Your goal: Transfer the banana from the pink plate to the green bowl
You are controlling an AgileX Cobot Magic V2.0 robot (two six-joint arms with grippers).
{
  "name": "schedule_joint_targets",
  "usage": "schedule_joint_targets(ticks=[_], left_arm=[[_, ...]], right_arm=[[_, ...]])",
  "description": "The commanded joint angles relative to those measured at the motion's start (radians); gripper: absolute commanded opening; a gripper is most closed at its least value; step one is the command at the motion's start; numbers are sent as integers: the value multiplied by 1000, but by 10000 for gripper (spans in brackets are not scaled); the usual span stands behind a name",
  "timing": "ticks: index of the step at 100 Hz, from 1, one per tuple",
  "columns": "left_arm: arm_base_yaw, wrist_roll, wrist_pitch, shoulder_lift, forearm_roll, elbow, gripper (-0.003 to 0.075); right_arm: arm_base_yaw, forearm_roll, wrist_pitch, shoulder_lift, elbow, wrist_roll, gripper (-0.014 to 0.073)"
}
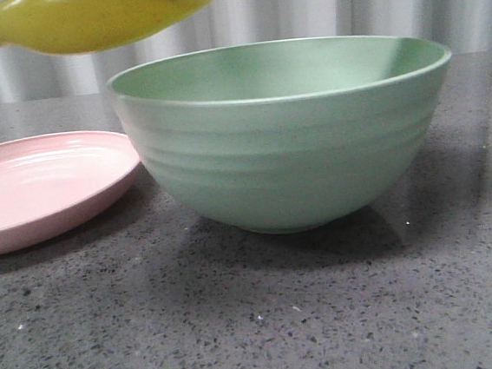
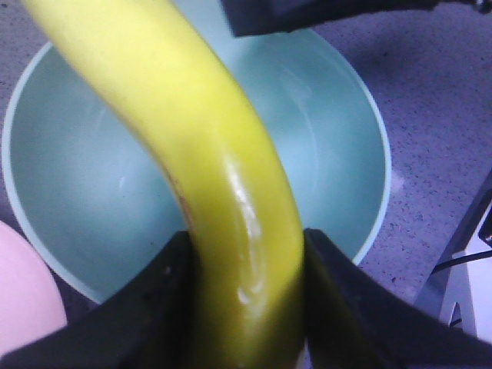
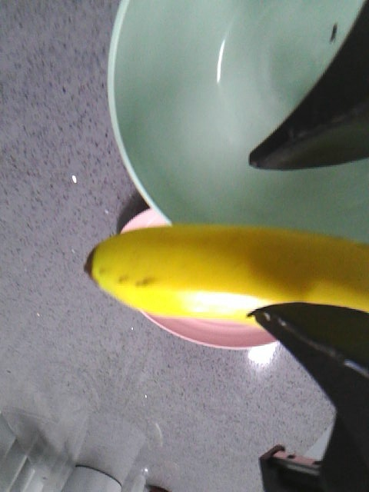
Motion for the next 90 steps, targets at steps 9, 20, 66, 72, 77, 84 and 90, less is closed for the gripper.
schedule_joint_targets(ticks=[9,20,66,72,77,84,90], left_arm=[[-22,2,-72,-20,-31,-38,82],[-22,2,-77,-20,-34,-38,82],[-22,24,-81,-20,-38,-38,92],[-22,24,-83,-20,-38,-38,134],[-22,24,-85,-20,-38,-38,197],[-22,24,-94,-20,-38,-38,304],[-22,24,-96,-20,-38,-38,375]], right_arm=[[5,62,-44,35,-79,-16,324],[13,82,-45,47,-87,-36,324],[33,91,-33,68,-87,-53,58],[33,91,-31,68,-87,-55,-44],[33,91,-31,68,-87,-57,-70],[33,91,-31,66,-87,-57,-71],[33,84,-42,64,-87,-59,-71]])
